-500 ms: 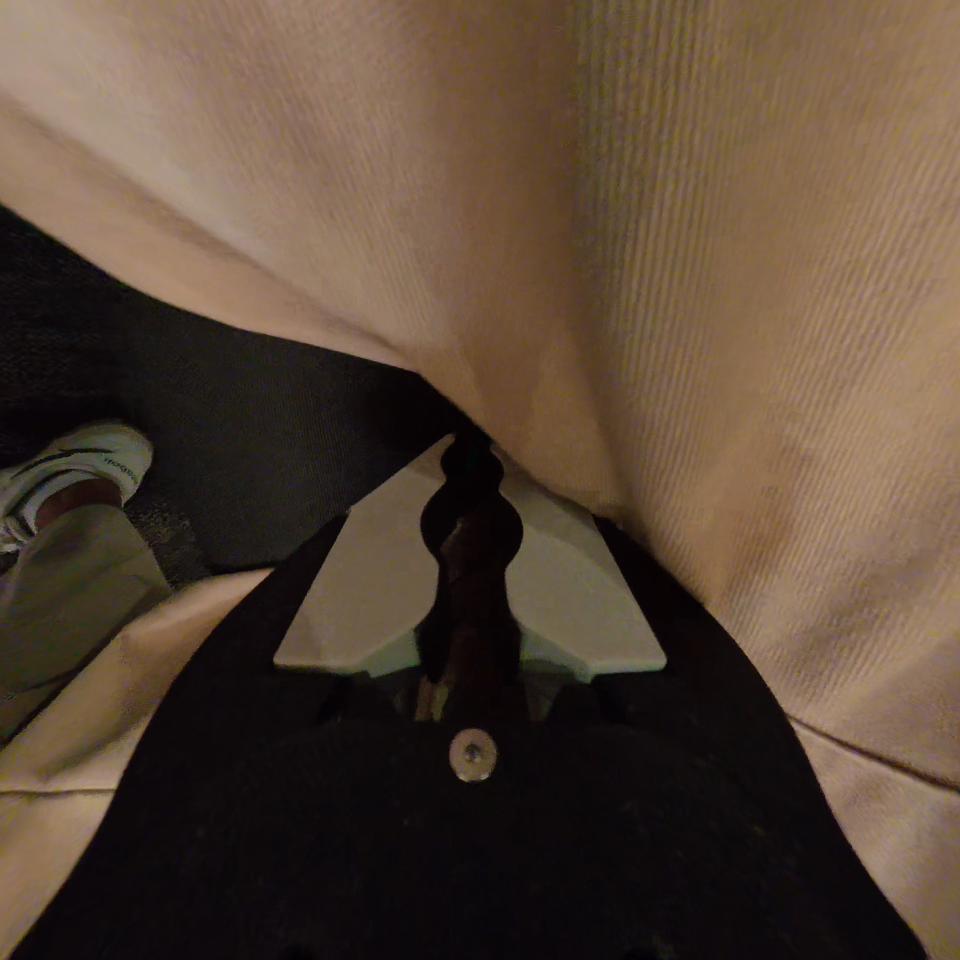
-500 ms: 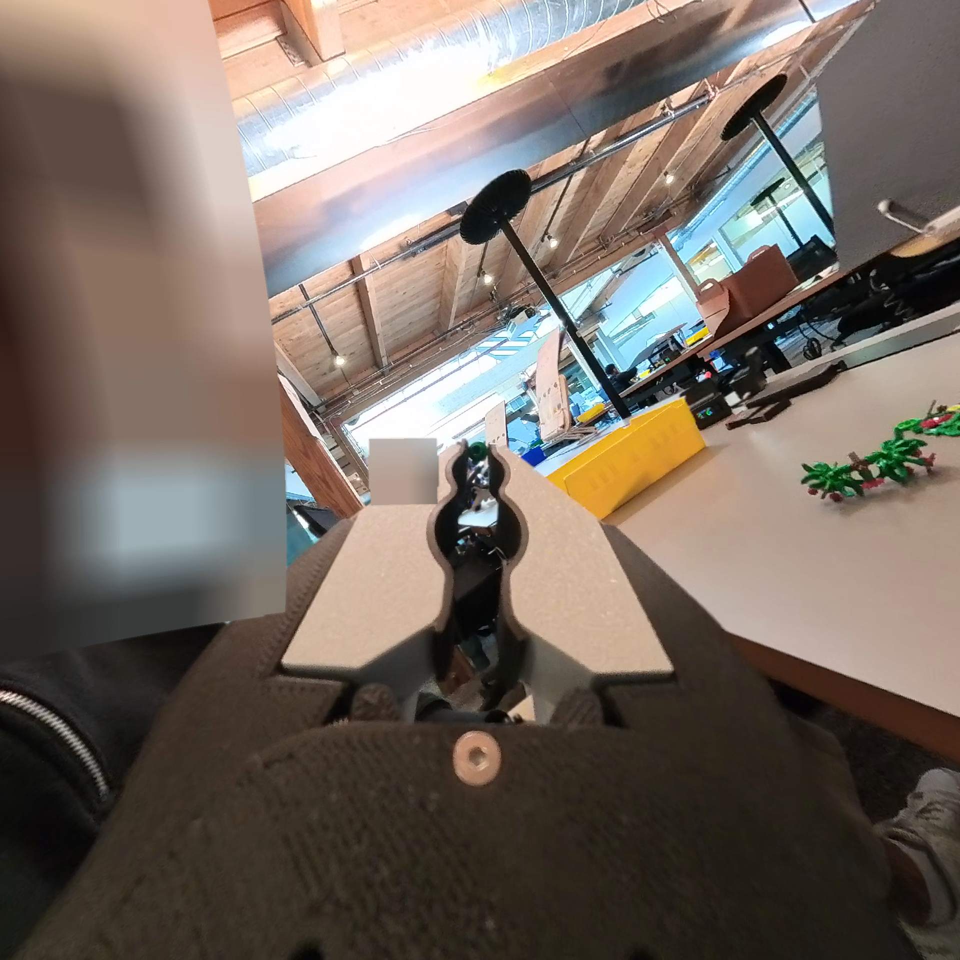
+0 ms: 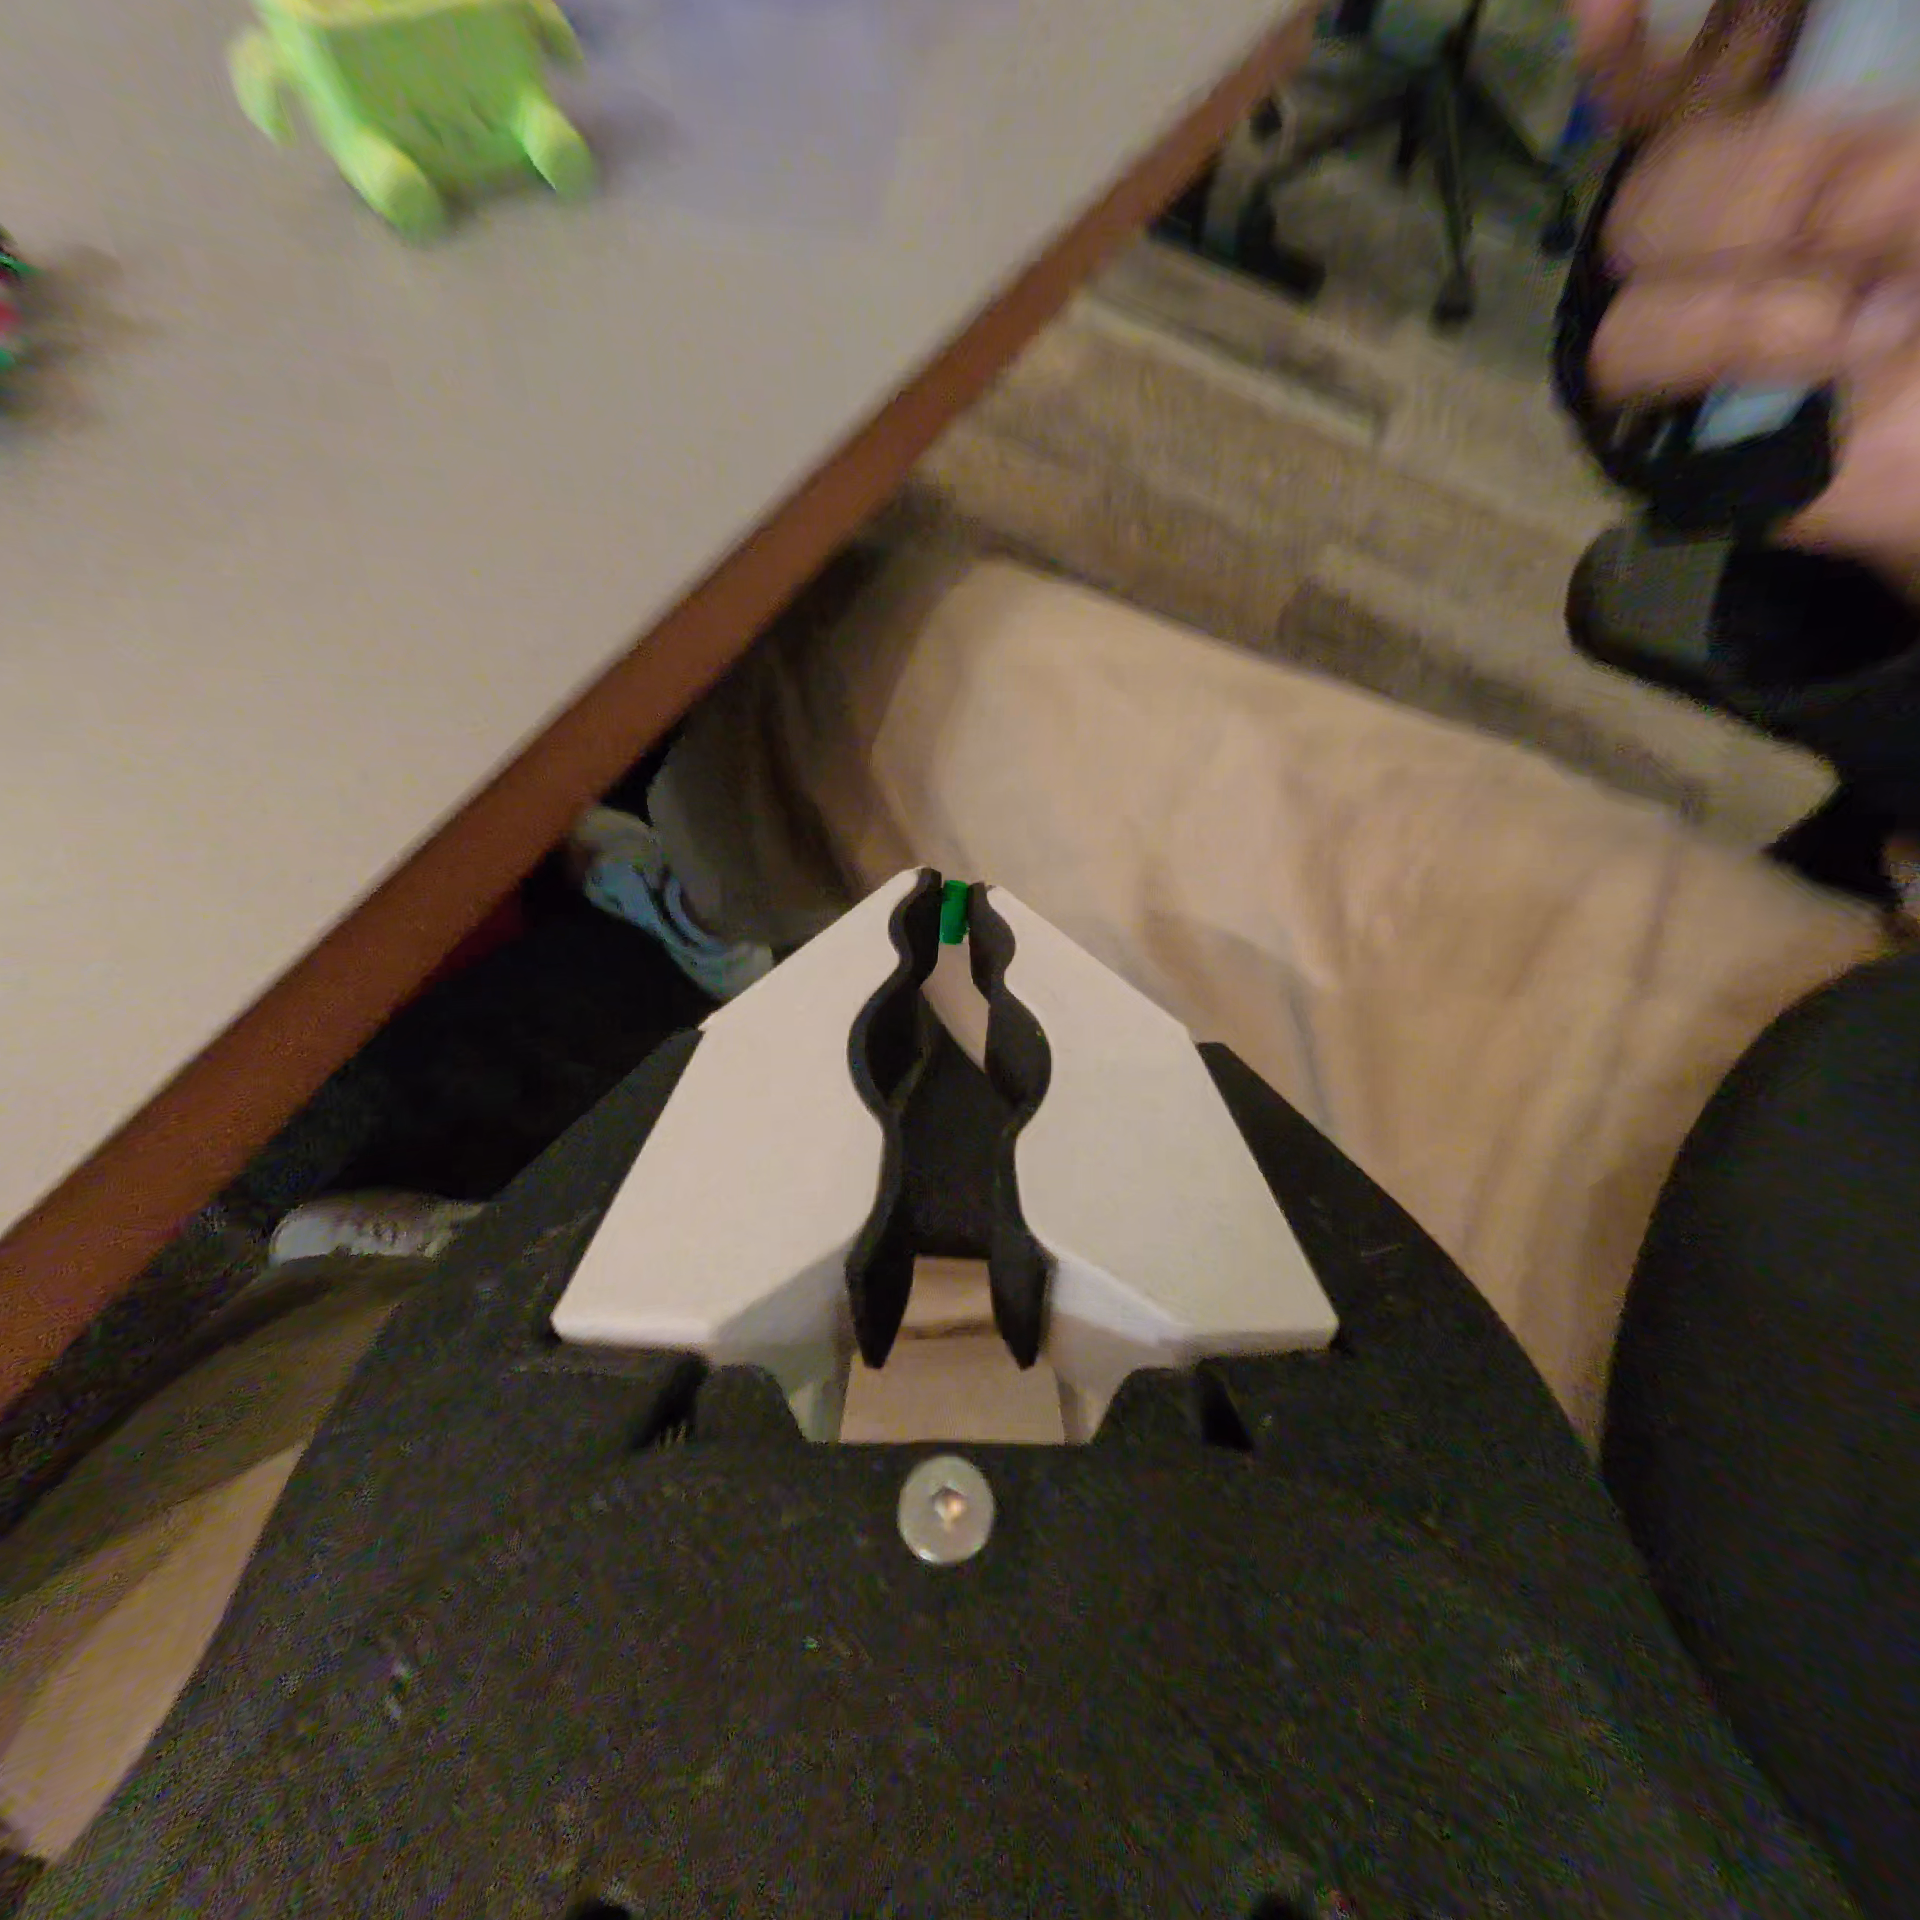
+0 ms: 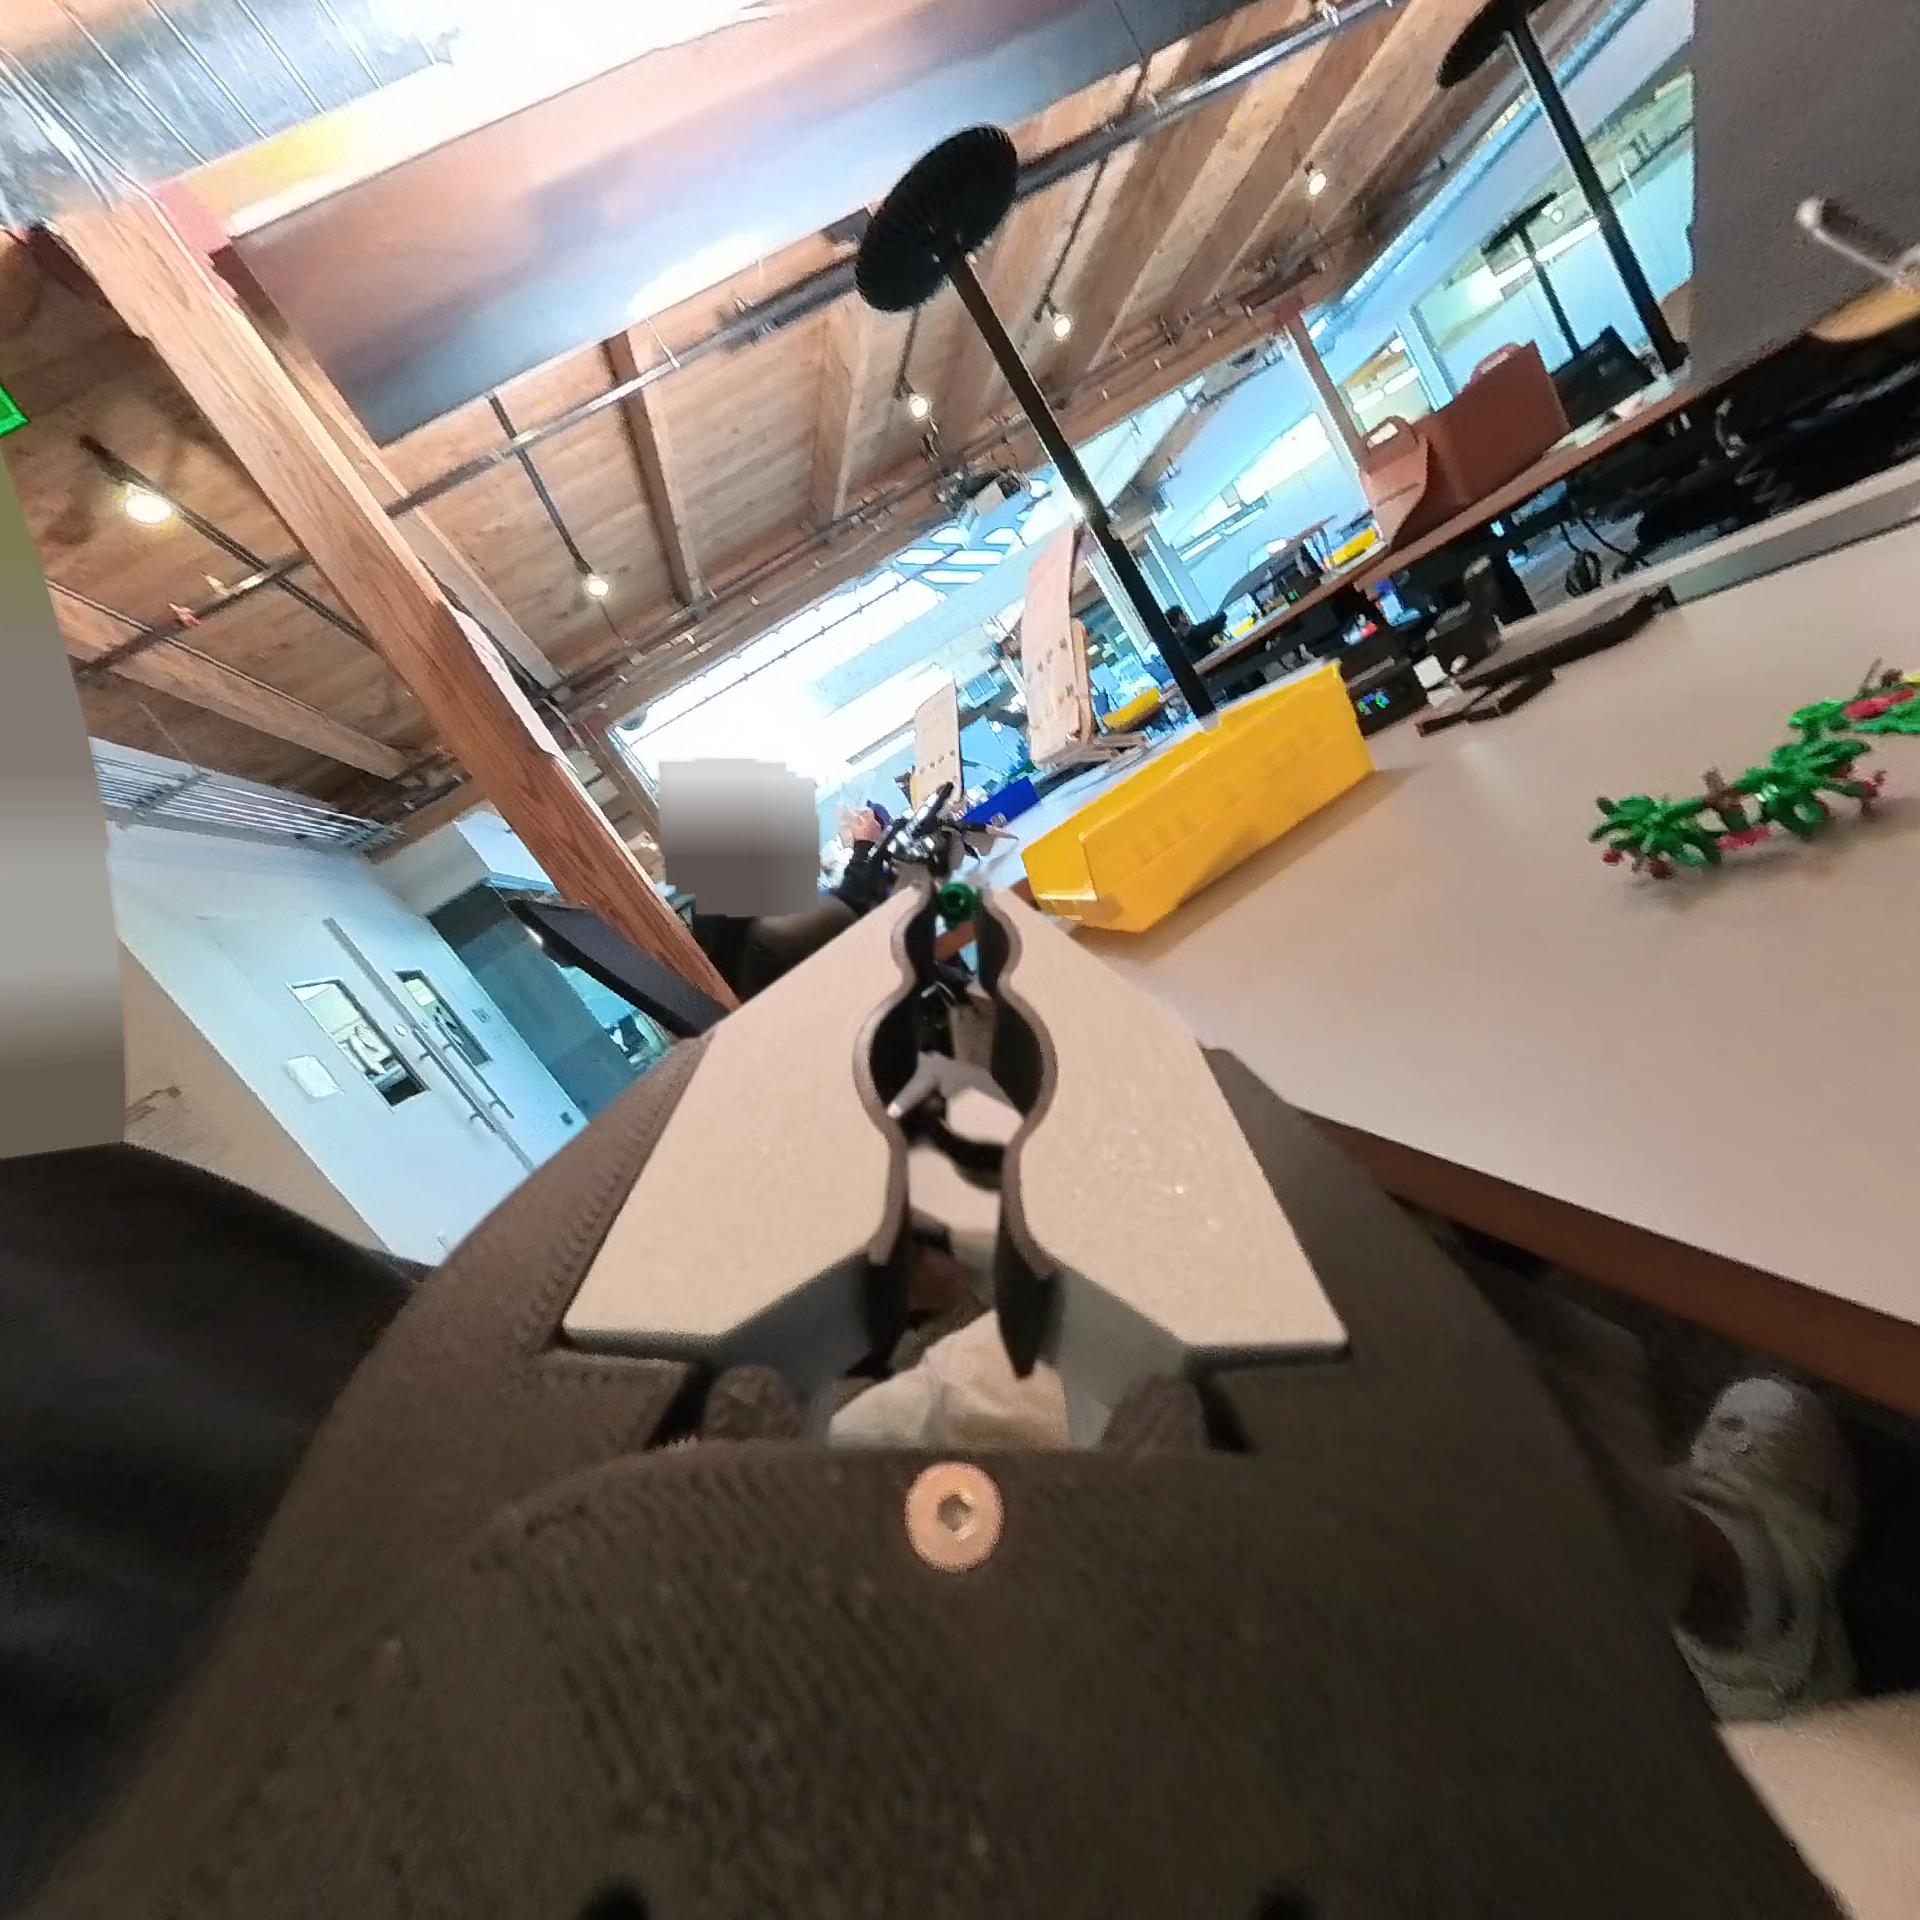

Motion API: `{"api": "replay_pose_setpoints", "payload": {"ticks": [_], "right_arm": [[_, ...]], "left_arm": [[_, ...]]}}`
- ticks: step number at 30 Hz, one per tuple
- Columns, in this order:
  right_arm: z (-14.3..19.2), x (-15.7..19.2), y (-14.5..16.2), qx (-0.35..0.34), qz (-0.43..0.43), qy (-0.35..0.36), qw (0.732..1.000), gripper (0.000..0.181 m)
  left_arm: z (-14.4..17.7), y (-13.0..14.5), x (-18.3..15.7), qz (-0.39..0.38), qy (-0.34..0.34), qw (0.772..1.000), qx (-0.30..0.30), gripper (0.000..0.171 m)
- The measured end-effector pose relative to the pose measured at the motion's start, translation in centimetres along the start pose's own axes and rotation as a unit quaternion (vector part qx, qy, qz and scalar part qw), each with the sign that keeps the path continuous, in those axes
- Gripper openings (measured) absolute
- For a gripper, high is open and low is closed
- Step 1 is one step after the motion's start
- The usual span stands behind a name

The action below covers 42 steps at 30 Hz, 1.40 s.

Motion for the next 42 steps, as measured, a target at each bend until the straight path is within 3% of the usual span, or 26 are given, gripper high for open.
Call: {"api": "replay_pose_setpoints", "payload": {"ticks": [7, 12, 19, 24, 27, 34, 42], "right_arm": [[-2.2, -5.3, 2.7, 0.064, -0.009, 0.086, 0.994, 0.005], [-6.4, -9.9, -0.1, 0.113, 0.05, 0.165, 0.979, 0.005], [-17.5, -18.9, -8.3, 0.246, 0.18, 0.3, 0.904, 0.005], [-22.0, -27.4, -11.4, 0.326, 0.152, 0.403, 0.842, 0.005], [-22.8, -30.5, -11.5, 0.348, 0.123, 0.435, 0.821, 0.005], [-22.5, -34.2, -10.3, 0.378, 0.087, 0.47, 0.793, 0.005], [-22.3, -35.1, -10.1, 0.371, 0.066, 0.469, 0.799, 0.009]], "left_arm": [[3.6, -1.9, 3.7, 0.043, -0.074, 0.992, -0.089, 0.0], [3.3, -2.5, 10.3, 0.029, -0.083, 0.994, -0.069, 0.0], [-1.6, -5.4, 25.7, 0.066, -0.053, 0.993, -0.085, 0.0], [-7.3, -6.3, 33.2, 0.058, -0.04, 0.996, -0.048, 0.001], [-9.1, -6.0, 34.8, 0.064, -0.034, 0.997, -0.026, 0.001], [-10.3, -5.4, 35.1, 0.077, -0.028, 0.996, -0.032, 0.001], [-10.6, -5.0, 34.9, 0.072, -0.028, 0.997, -0.028, 0.001]]}}
Point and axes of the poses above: each gripper's, where its closed fingertips meet, z back along the fingers, y out of its underside, x = y × z across the jaws, the point moved 5 cm from there along z, back along the fingers, and after that the axes turned 13 degrees about -z, right-handed, at the moved point
